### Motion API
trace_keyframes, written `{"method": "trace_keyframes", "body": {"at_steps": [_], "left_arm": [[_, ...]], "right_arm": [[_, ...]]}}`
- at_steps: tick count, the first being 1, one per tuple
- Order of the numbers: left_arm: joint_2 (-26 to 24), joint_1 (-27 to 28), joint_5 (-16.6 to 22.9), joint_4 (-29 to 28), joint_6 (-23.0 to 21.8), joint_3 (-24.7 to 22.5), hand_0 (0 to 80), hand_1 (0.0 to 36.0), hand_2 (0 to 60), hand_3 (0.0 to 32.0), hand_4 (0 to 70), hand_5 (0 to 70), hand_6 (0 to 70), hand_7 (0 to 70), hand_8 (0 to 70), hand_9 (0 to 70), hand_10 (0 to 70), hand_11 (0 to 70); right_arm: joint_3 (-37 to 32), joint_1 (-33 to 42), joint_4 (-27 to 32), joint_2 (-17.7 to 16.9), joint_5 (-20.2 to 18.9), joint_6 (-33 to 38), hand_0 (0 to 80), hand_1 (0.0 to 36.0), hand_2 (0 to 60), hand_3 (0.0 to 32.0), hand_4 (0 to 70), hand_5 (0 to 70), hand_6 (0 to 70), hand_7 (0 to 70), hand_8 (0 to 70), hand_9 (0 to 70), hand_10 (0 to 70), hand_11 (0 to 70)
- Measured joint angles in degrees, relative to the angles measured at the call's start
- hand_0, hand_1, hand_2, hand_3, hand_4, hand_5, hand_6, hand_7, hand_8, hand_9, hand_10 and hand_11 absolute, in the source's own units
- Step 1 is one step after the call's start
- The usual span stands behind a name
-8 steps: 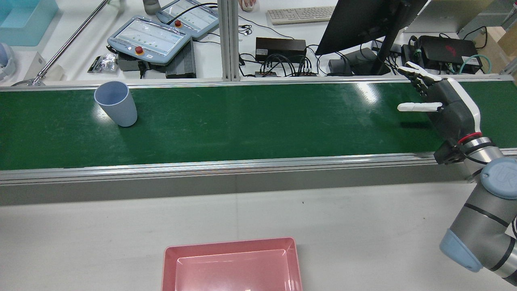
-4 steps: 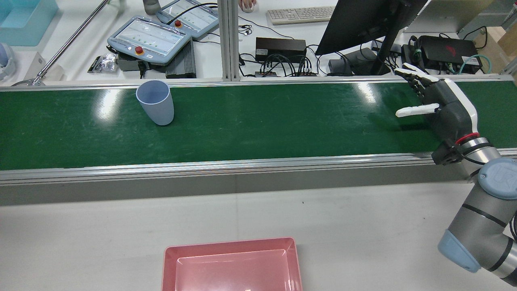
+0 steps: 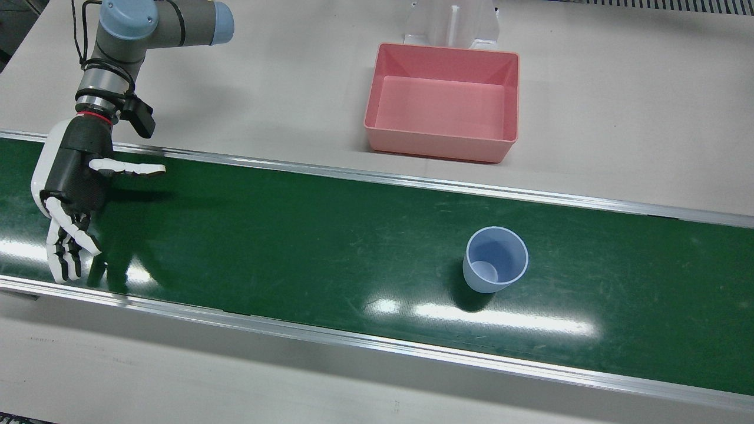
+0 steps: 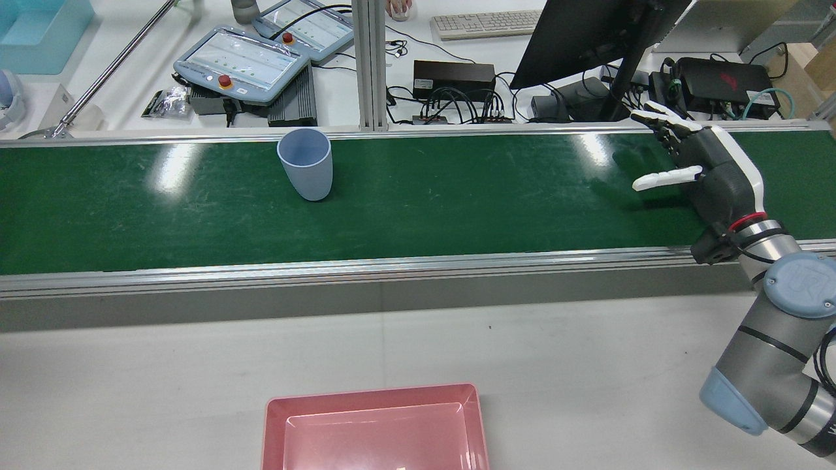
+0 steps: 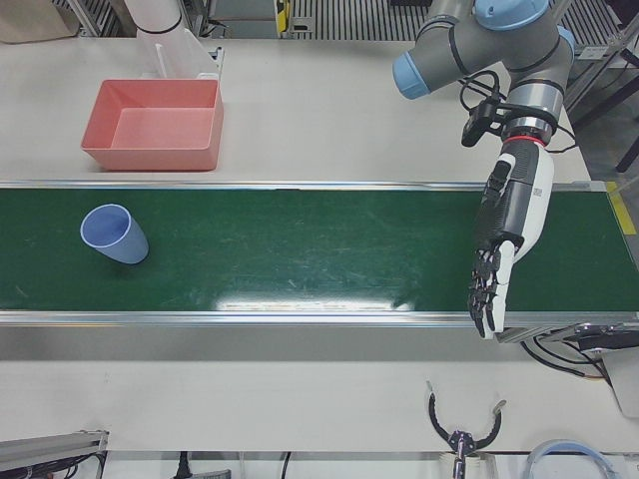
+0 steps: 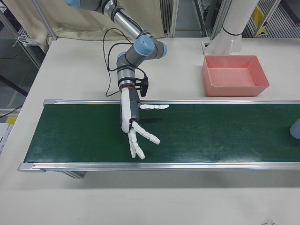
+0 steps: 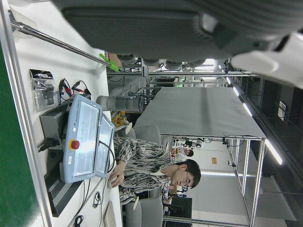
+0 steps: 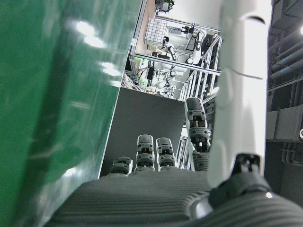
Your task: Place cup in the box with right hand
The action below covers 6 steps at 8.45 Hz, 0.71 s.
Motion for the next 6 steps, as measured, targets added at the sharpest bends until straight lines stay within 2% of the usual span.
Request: {"method": "trace_keyframes", "body": {"at_steps": [1, 2, 3, 5, 6], "left_arm": [[0.0, 0.0, 0.0, 0.0, 0.0, 0.0, 0.0, 0.0, 0.0, 0.0, 0.0, 0.0, 0.0, 0.0, 0.0, 0.0, 0.0, 0.0], [0.0, 0.0, 0.0, 0.0, 0.0, 0.0, 0.0, 0.0, 0.0, 0.0, 0.0, 0.0, 0.0, 0.0, 0.0, 0.0, 0.0, 0.0], [0.0, 0.0, 0.0, 0.0, 0.0, 0.0, 0.0, 0.0, 0.0, 0.0, 0.0, 0.0, 0.0, 0.0, 0.0, 0.0, 0.0, 0.0], [0.0, 0.0, 0.0, 0.1, 0.0, 0.0, 0.0, 0.0, 0.0, 0.0, 0.0, 0.0, 0.0, 0.0, 0.0, 0.0, 0.0, 0.0], [0.0, 0.0, 0.0, 0.0, 0.0, 0.0, 0.0, 0.0, 0.0, 0.0, 0.0, 0.0, 0.0, 0.0, 0.0, 0.0, 0.0, 0.0]], "right_arm": [[-1.0, -0.1, 0.0, 1.3, 0.0, 0.0, 61.6, 18.6, 2.6, 0.0, 14.5, 7.8, 5.5, 16.8, 8.8, 16.0, 2.0, 5.3], [-1.6, -0.1, -0.1, 2.2, -0.1, 0.0, 60.4, 20.5, 5.3, 0.0, 12.9, 7.7, 5.5, 17.1, 8.9, 16.1, 1.2, 4.0], [-1.7, -0.2, -0.2, 2.7, -0.1, 0.0, 61.6, 19.1, 2.9, 0.0, 13.5, 7.7, 5.5, 16.9, 9.0, 16.2, 0.8, 3.6], [-0.8, -0.2, -0.3, 2.8, -0.1, 0.0, 63.1, 19.3, 2.2, 0.0, 12.8, 8.0, 5.4, 16.5, 9.0, 16.2, 0.2, 2.8], [0.3, -0.1, -0.4, 2.4, -0.1, -0.1, 64.8, 17.8, 0.0, 0.0, 14.5, 8.0, 5.4, 16.5, 9.0, 16.1, 0.0, 2.6]]}}
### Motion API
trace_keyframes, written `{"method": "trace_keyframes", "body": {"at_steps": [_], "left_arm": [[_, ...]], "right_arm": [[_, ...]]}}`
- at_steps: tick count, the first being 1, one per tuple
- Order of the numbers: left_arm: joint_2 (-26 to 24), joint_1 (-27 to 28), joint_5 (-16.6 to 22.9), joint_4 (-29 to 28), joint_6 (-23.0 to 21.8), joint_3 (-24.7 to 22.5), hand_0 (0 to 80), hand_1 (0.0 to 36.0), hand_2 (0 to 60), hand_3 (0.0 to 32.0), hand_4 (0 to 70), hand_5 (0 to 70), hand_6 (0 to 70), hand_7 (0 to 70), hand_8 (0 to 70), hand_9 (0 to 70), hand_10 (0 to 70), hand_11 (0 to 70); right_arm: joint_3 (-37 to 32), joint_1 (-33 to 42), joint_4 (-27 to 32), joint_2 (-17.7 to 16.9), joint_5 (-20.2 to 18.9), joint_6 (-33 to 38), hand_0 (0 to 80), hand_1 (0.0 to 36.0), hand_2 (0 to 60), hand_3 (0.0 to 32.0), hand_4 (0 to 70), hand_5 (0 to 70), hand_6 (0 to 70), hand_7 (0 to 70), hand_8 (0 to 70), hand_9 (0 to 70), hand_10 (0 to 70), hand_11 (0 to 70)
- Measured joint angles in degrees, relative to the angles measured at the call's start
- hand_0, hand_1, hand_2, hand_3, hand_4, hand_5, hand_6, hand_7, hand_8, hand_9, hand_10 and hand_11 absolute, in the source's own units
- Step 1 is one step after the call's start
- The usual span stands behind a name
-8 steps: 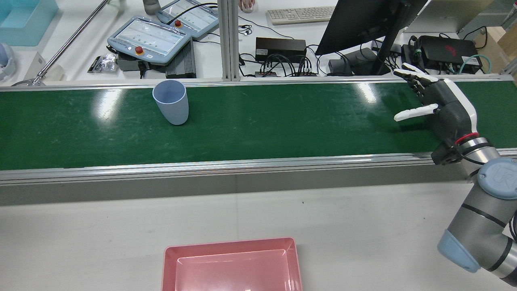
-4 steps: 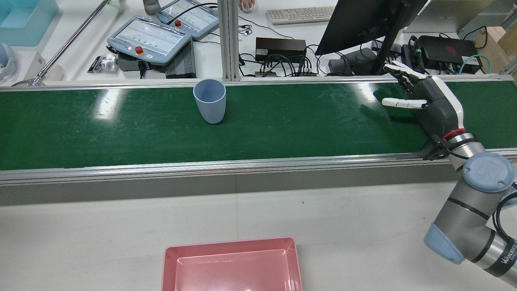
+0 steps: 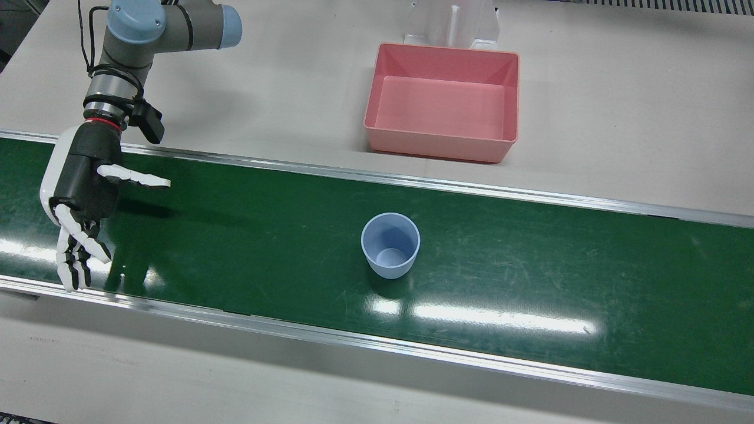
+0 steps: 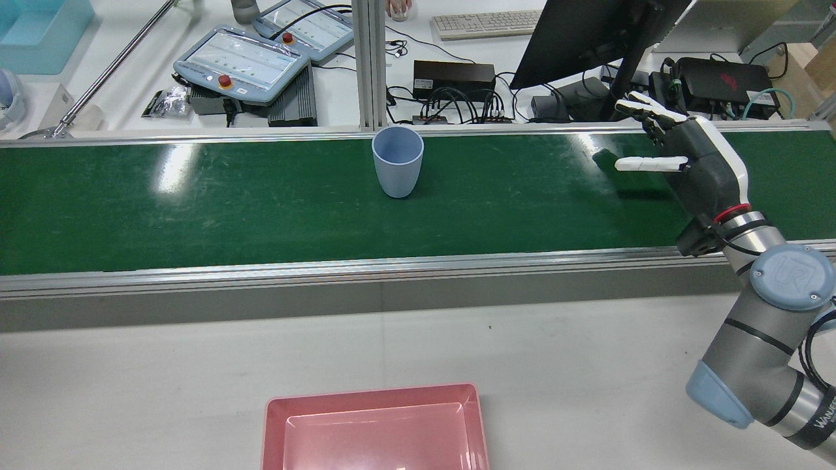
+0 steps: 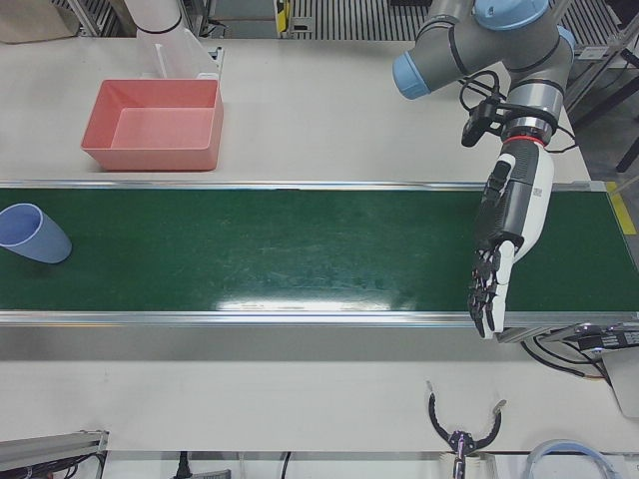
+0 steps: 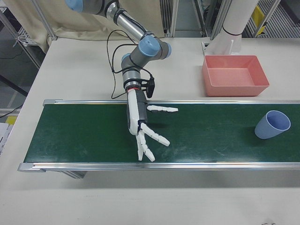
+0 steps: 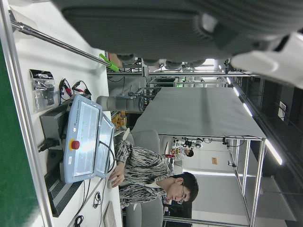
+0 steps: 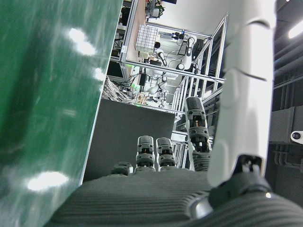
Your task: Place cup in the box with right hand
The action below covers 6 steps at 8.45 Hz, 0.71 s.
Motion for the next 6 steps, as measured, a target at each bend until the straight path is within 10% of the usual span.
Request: {"method": "trace_keyframes", "body": {"at_steps": [1, 5, 6], "left_arm": [[0.0, 0.0, 0.0, 0.0, 0.0, 0.0, 0.0, 0.0, 0.0, 0.0, 0.0, 0.0, 0.0, 0.0, 0.0, 0.0, 0.0, 0.0], [0.0, 0.0, 0.0, 0.0, 0.0, 0.0, 0.0, 0.0, 0.0, 0.0, 0.0, 0.0, 0.0, 0.0, 0.0, 0.0, 0.0, 0.0], [0.0, 0.0, 0.0, 0.0, 0.0, 0.0, 0.0, 0.0, 0.0, 0.0, 0.0, 0.0, 0.0, 0.0, 0.0, 0.0, 0.0, 0.0]], "right_arm": [[1.1, -0.1, 0.0, -0.8, 0.0, -0.2, 61.0, 22.3, 6.1, 0.0, 7.5, 8.1, 5.3, 16.2, 9.0, 16.1, 0.0, 2.6], [1.0, -1.9, -0.1, -1.8, 0.1, -1.8, 62.3, 16.4, 0.0, 0.0, 16.1, 7.6, 5.4, 16.8, 8.9, 16.2, 0.8, 3.6], [0.8, -2.1, -0.1, -1.7, 0.1, -2.1, 58.7, 20.9, 7.3, 0.0, 11.5, 7.5, 5.5, 17.3, 9.0, 16.3, 0.8, 3.5]]}}
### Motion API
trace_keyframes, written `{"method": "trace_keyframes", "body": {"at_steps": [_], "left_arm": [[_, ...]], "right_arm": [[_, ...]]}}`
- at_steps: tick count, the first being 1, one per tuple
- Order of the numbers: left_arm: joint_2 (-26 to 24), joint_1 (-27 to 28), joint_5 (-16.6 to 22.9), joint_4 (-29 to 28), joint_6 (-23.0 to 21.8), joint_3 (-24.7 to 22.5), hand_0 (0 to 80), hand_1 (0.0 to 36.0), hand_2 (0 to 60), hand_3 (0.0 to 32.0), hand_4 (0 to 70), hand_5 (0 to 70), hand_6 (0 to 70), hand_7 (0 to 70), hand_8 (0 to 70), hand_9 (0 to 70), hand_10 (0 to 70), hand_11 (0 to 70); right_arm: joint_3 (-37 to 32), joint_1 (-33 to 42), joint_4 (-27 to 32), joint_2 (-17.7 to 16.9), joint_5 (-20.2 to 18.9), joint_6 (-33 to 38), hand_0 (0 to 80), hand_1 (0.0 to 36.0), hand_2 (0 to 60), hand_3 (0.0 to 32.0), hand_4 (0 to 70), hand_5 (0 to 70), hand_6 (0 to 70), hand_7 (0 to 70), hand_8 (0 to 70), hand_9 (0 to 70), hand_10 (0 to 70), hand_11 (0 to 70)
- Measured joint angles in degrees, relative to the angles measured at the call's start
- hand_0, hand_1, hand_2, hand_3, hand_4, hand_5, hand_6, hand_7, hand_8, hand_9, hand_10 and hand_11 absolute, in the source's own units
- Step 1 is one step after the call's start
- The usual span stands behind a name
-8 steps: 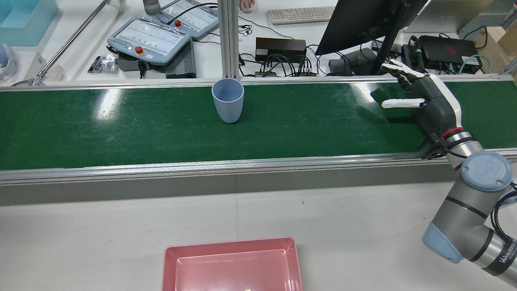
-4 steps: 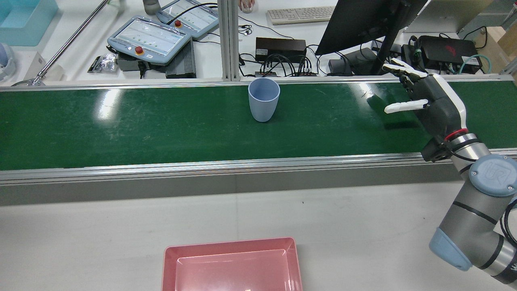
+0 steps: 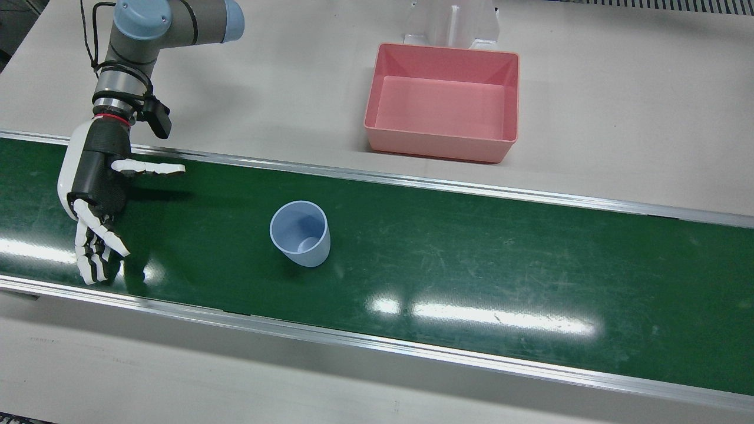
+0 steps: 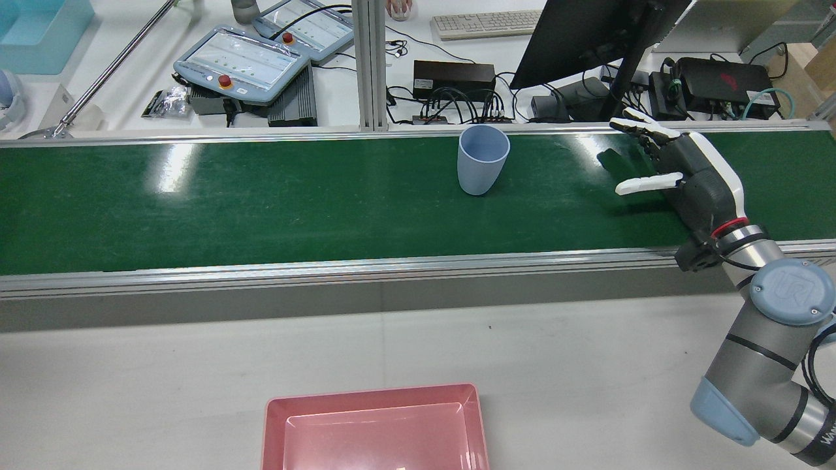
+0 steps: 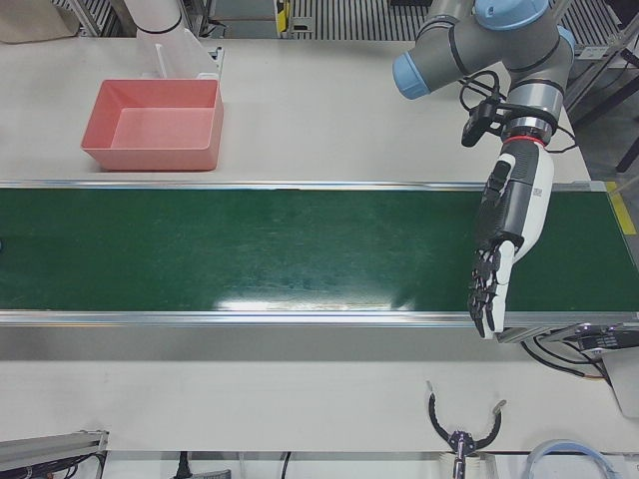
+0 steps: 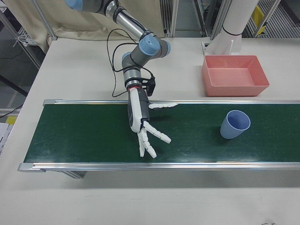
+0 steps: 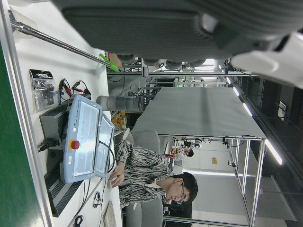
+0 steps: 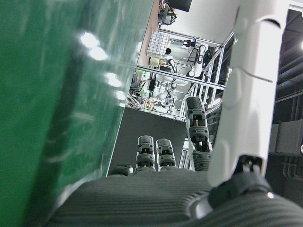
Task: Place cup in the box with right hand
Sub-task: 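Close the right hand around the blue cup on the belt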
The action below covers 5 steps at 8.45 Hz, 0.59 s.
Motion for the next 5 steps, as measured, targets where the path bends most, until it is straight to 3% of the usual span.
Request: {"method": "trace_keyframes", "body": {"at_steps": [1, 2, 4, 5], "left_arm": [[0.0, 0.0, 0.0, 0.0, 0.0, 0.0, 0.0, 0.0, 0.0, 0.0, 0.0, 0.0, 0.0, 0.0, 0.0, 0.0, 0.0, 0.0], [0.0, 0.0, 0.0, 0.0, 0.0, 0.0, 0.0, 0.0, 0.0, 0.0, 0.0, 0.0, 0.0, 0.0, 0.0, 0.0, 0.0, 0.0], [0.0, 0.0, 0.0, 0.0, 0.0, 0.0, 0.0, 0.0, 0.0, 0.0, 0.0, 0.0, 0.0, 0.0, 0.0, 0.0, 0.0, 0.0], [0.0, 0.0, 0.0, 0.0, 0.0, 0.0, 0.0, 0.0, 0.0, 0.0, 0.0, 0.0, 0.0, 0.0, 0.0, 0.0, 0.0, 0.0]], "right_arm": [[-0.1, -0.1, 0.0, 0.0, 0.0, -0.1, 60.4, 18.1, 3.0, 0.0, 15.6, 7.4, 5.5, 17.4, 9.0, 16.4, 0.8, 3.5], [-0.2, -0.1, 0.0, 0.1, 0.1, -0.2, 58.8, 19.7, 6.2, 0.0, 13.5, 7.3, 5.5, 17.5, 9.0, 16.5, 0.8, 3.5], [-0.4, -0.2, 0.0, 0.2, 0.1, -0.4, 61.3, 16.1, 0.0, 0.0, 18.7, 7.2, 5.5, 17.7, 9.0, 16.4, 0.7, 3.2], [-0.4, -0.2, 0.0, 0.3, 0.1, -0.4, 58.6, 19.7, 6.5, 0.0, 14.2, 7.2, 5.5, 17.8, 9.1, 16.6, 0.5, 3.0]]}}
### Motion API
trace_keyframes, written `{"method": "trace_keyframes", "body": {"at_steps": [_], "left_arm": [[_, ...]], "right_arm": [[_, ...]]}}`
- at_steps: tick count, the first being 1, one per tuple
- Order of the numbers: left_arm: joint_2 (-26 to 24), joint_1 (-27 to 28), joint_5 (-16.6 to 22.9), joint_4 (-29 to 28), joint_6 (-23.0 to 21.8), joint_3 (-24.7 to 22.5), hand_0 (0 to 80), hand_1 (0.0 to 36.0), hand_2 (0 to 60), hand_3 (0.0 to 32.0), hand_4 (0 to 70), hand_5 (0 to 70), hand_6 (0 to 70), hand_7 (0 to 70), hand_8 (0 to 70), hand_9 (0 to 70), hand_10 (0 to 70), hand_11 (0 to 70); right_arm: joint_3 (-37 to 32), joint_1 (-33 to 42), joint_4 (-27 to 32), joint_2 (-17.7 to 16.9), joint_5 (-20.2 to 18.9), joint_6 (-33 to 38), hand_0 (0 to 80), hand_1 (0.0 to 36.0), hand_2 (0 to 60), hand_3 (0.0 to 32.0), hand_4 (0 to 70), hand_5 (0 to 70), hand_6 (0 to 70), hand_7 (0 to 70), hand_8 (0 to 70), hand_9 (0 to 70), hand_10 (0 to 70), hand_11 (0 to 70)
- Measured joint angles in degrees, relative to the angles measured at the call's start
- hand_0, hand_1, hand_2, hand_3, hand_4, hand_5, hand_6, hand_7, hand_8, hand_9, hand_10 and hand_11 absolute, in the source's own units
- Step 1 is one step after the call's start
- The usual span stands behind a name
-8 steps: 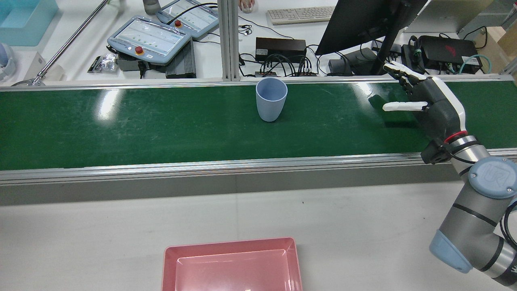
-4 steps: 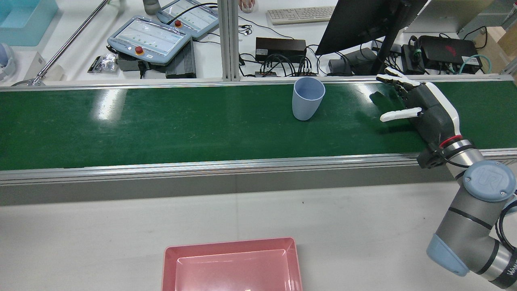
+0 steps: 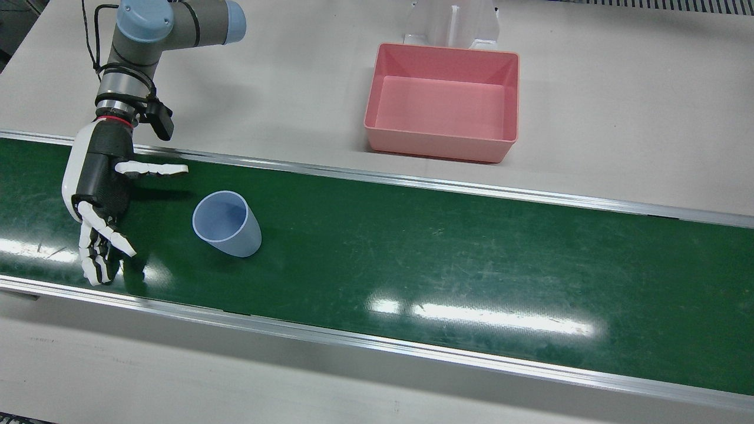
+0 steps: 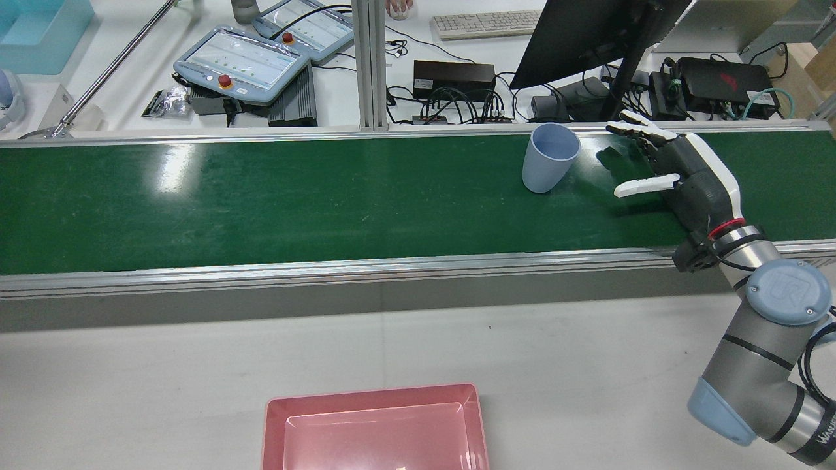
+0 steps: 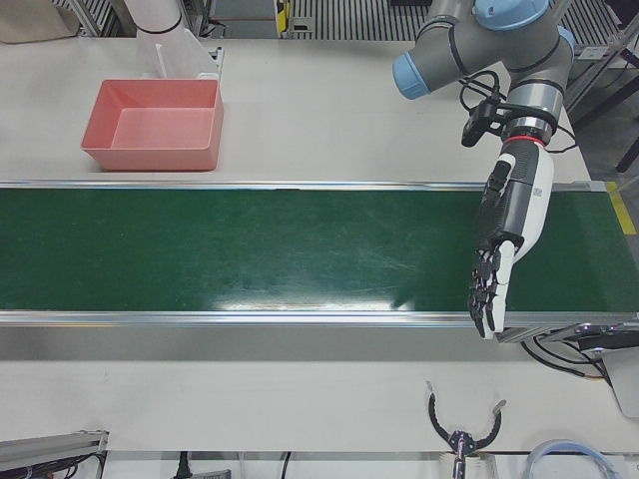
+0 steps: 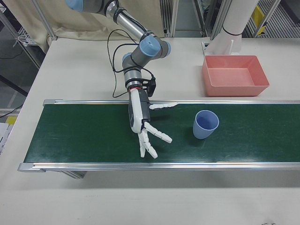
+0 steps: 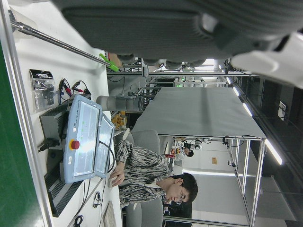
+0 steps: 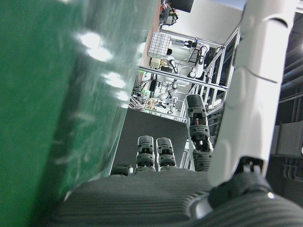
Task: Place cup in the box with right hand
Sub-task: 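Close the right hand around the blue cup on the belt, then lift the cup with the right hand and carry it toward the pink tray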
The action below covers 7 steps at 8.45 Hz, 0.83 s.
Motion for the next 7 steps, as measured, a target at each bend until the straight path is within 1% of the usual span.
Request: {"method": "trace_keyframes", "body": {"at_steps": [1, 3, 4, 5, 6, 7], "left_arm": [[0.0, 0.0, 0.0, 0.0, 0.0, 0.0, 0.0, 0.0, 0.0, 0.0, 0.0, 0.0, 0.0, 0.0, 0.0, 0.0, 0.0, 0.0], [0.0, 0.0, 0.0, 0.0, 0.0, 0.0, 0.0, 0.0, 0.0, 0.0, 0.0, 0.0, 0.0, 0.0, 0.0, 0.0, 0.0, 0.0], [0.0, 0.0, 0.0, 0.0, 0.0, 0.0, 0.0, 0.0, 0.0, 0.0, 0.0, 0.0, 0.0, 0.0, 0.0, 0.0, 0.0, 0.0], [0.0, 0.0, 0.0, 0.0, 0.0, 0.0, 0.0, 0.0, 0.0, 0.0, 0.0, 0.0, 0.0, 0.0, 0.0, 0.0, 0.0, 0.0], [0.0, 0.0, 0.0, 0.0, 0.0, 0.0, 0.0, 0.0, 0.0, 0.0, 0.0, 0.0, 0.0, 0.0, 0.0, 0.0, 0.0, 0.0], [0.0, 0.0, 0.0, 0.0, 0.0, 0.0, 0.0, 0.0, 0.0, 0.0, 0.0, 0.0, 0.0, 0.0, 0.0, 0.0, 0.0, 0.0]], "right_arm": [[0.0, 0.0, 0.0, 0.0, 0.0, 0.0, 60.1, 18.1, 3.2, 0.0, 16.4, 7.3, 5.5, 17.7, 9.1, 16.7, 0.6, 3.0], [0.0, 0.0, 0.0, 0.1, 0.0, 0.0, 59.0, 20.1, 6.6, 0.0, 14.6, 7.4, 5.8, 18.8, 9.6, 17.4, 0.7, 3.2], [0.0, 0.0, 0.0, 0.0, 0.1, 0.0, 60.1, 19.5, 5.0, 0.0, 16.5, 7.6, 6.2, 20.6, 10.2, 18.5, 1.3, 4.2], [-0.1, 0.1, 0.0, 0.0, 0.8, 0.0, 61.0, 18.8, 3.7, 0.0, 22.5, 7.7, 7.5, 26.2, 12.0, 21.8, 2.8, 6.3], [-0.1, 0.1, -0.2, 0.0, 1.7, -0.1, 60.2, 21.3, 9.0, 0.0, 28.4, 8.1, 10.9, 42.6, 16.7, 30.6, 5.4, 9.8], [0.0, 0.1, -1.9, 0.1, 2.5, 0.0, 58.0, 27.9, 47.0, 0.0, 54.7, 11.7, 25.1, 70.0, 39.1, 64.2, 26.6, 39.6]]}}
